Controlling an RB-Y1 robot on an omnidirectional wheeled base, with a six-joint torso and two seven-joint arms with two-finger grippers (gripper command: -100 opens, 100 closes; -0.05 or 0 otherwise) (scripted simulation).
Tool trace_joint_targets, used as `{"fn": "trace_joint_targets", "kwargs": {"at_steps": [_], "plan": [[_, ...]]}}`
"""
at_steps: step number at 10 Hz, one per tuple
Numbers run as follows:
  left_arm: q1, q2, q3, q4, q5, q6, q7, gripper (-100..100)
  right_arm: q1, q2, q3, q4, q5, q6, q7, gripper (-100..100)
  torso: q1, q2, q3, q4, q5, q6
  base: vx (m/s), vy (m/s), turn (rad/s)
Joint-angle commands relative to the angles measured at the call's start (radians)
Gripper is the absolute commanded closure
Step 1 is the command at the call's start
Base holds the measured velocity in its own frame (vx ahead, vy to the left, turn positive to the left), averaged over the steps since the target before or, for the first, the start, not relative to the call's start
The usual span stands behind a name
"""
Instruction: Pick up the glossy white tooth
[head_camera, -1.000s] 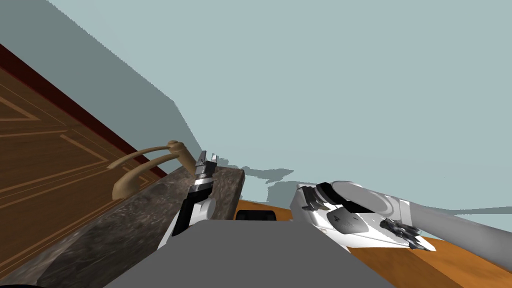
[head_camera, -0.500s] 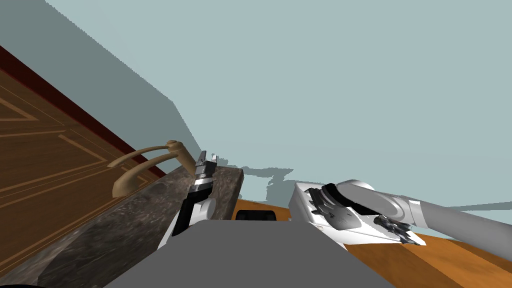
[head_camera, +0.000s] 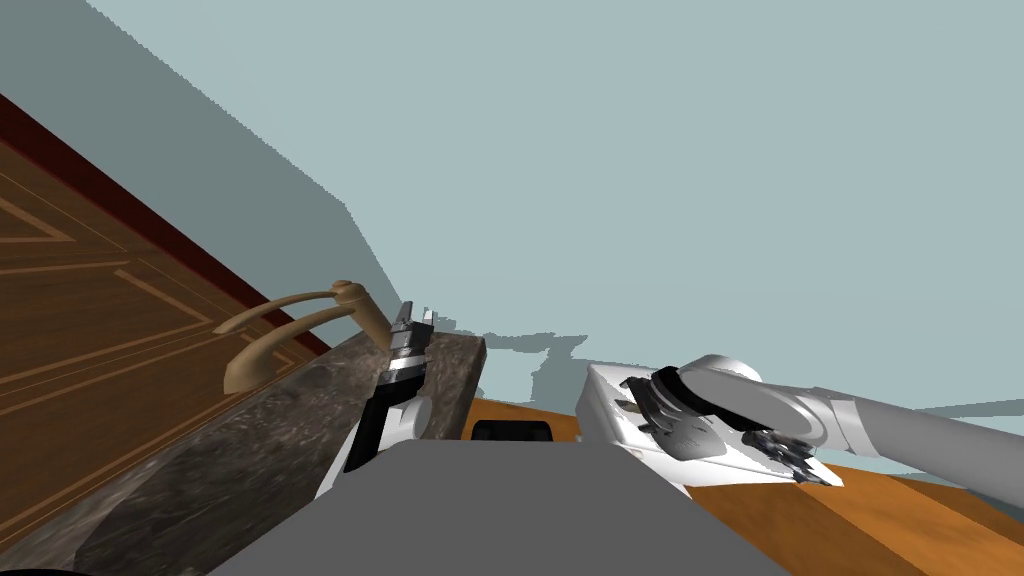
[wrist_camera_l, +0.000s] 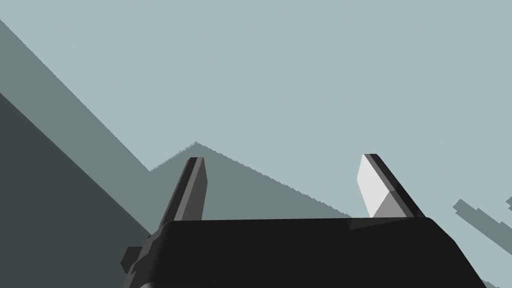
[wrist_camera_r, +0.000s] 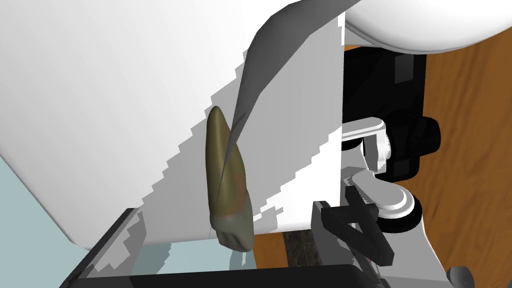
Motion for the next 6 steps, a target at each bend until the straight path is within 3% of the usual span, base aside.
{"fn": "trace_joint_targets", "kwargs": {"at_steps": [1,2,3,5,6], "plan": [[0.000,0.000,0.000,0.000,0.000,0.000,0.000,0,0.000,0.000,0.000,0.000,0.000,0.000,0.000,-100,0.000,0.000,0.000,0.000,0.000,0.000,0.000,0.000,0.000],[0.000,0.000,0.000,0.000,0.000,0.000,0.000,0,0.000,-0.001,0.000,0.000,0.002,0.000,-0.001,0,0.000,0.000,0.000,0.000,0.000,0.000,0.000,0.000,0.000],[0.000,0.000,0.000,0.000,0.000,0.000,0.000,0,0.012,0.027,0.014,0.032,0.018,0.017,0.016,-100,0.000,0.000,0.000,0.000,0.000,0.000,0.005,0.017,0.081],[0.000,0.000,0.000,0.000,0.000,0.000,0.000,0,0.024,0.054,0.028,0.063,0.034,0.034,0.034,-100,0.002,-0.001,-0.001,0.000,0.000,0.000,0.011,0.034,0.058],[0.000,0.000,0.000,0.000,0.000,0.000,0.000,0,0.016,0.044,0.021,0.054,0.023,0.021,0.029,-100,0.003,-0.001,-0.001,0.000,0.000,0.000,0.006,0.022,0.008]]}}
